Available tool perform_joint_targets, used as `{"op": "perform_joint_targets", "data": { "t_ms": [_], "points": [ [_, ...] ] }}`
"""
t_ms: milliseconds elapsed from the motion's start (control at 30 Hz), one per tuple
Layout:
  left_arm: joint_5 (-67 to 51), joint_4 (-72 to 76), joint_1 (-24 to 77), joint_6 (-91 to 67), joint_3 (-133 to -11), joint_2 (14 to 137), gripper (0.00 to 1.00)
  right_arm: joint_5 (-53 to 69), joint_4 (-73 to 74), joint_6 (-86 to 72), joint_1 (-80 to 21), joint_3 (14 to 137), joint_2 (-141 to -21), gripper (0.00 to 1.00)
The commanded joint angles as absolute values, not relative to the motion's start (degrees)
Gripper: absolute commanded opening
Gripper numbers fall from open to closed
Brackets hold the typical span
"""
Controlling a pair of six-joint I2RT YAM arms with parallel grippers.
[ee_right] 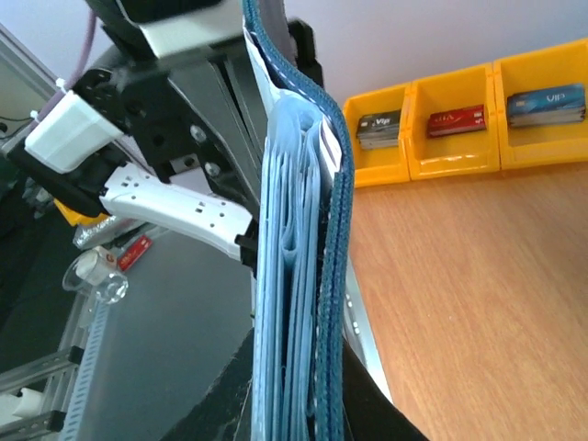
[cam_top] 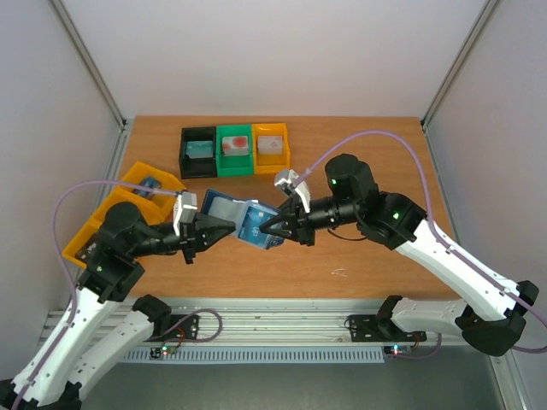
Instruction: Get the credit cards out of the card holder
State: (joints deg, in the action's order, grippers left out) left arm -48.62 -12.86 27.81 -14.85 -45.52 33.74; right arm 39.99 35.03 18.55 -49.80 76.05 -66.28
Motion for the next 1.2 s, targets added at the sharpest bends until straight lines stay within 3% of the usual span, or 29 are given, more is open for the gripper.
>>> {"op": "perform_joint_targets", "data": {
  "t_ms": [0, 167, 300, 433, 633, 700, 800, 900, 1067, 1167],
  "points": [
    [-55.3, -16.0, 27.5, -12.5, -46.3, 38.5, 0.0, 42.0, 39.1, 21.1, -49.9, 82.0, -67.4, 0.01],
    [-54.8, -17.4, 27.6, -11.9, -47.5, 40.5, 0.16, 44.8, 37.3, 22.0, -50.5, 83.7, -69.0, 0.01],
    [-55.4, -15.6, 28.0, -12.0, -47.4, 40.5, 0.17, 45.2, 37.7, 22.8, -50.9, 84.5, -70.3, 0.01],
    [-55.2, -11.3, 28.9, -13.3, -46.8, 41.3, 0.28, 45.4, 36.0, 22.7, -51.8, 85.2, -72.0, 0.01],
    [-53.3, -6.5, 29.5, -15.9, -47.0, 42.2, 0.31, 40.9, 32.8, 21.2, -52.9, 86.1, -74.2, 0.01],
    [-53.7, -6.0, 29.5, -16.5, -46.9, 41.8, 0.29, 40.5, 32.4, 21.0, -52.8, 86.0, -74.3, 0.01],
    [-54.2, -5.8, 29.5, -16.1, -46.4, 41.2, 0.02, 42.5, 31.3, 20.6, -52.9, 85.7, -74.4, 0.01],
    [-53.4, -7.0, 29.5, -15.7, -46.6, 40.5, 0.0, 43.6, 31.9, 21.2, -52.8, 85.6, -74.2, 0.01],
    [-46.8, -7.3, 29.3, -17.5, -45.8, 37.6, 0.0, 45.1, 31.0, 19.9, -50.8, 80.5, -70.8, 0.3],
    [-47.2, -5.0, 29.1, -18.8, -44.9, 36.5, 0.0, 44.3, 28.0, 17.9, -50.2, 76.2, -67.6, 0.4]
  ]
}}
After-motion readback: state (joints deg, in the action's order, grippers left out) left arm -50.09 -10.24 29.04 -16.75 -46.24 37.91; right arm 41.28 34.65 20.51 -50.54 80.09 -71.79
